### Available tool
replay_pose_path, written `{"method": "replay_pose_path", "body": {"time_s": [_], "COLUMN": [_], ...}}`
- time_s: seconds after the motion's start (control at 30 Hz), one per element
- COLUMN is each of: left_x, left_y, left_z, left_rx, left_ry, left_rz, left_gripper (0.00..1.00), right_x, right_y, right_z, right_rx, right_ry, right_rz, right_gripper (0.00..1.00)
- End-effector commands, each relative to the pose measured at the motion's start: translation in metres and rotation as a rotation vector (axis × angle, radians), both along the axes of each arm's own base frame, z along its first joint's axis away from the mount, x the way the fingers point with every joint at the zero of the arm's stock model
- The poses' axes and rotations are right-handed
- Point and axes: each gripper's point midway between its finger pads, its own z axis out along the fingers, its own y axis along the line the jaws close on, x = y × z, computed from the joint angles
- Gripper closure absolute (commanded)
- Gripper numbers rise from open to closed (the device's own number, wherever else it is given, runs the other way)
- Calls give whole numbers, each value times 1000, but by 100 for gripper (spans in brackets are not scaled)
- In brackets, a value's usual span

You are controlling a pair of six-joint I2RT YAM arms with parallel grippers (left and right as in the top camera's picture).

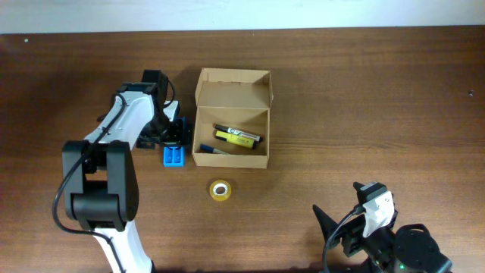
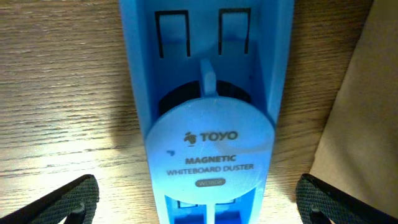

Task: Pack container
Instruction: 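Lower the left gripper and grasp the blue duster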

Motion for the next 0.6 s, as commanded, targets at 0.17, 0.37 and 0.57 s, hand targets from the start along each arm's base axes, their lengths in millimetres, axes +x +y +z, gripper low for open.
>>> {"method": "replay_pose_path", "body": {"time_s": [0.17, 0.37, 0.57], "left_x": [1, -1, -2], "left_y": [-1, -10, -12], "left_z": [-9, -15, -16], "left_rx": [28, 30, 32], "left_ry": [19, 36, 37], "left_rz": [-23, -46, -30], "left_gripper": [0, 31, 53], "right_x": [2, 2, 2], "right_y": [-3, -3, -3], "right_z": [0, 0, 0], "right_rx": [1, 1, 1], "right_ry": [-4, -4, -4], "right_rz": [-19, -19, -19], "right_gripper": [1, 1, 1]}}
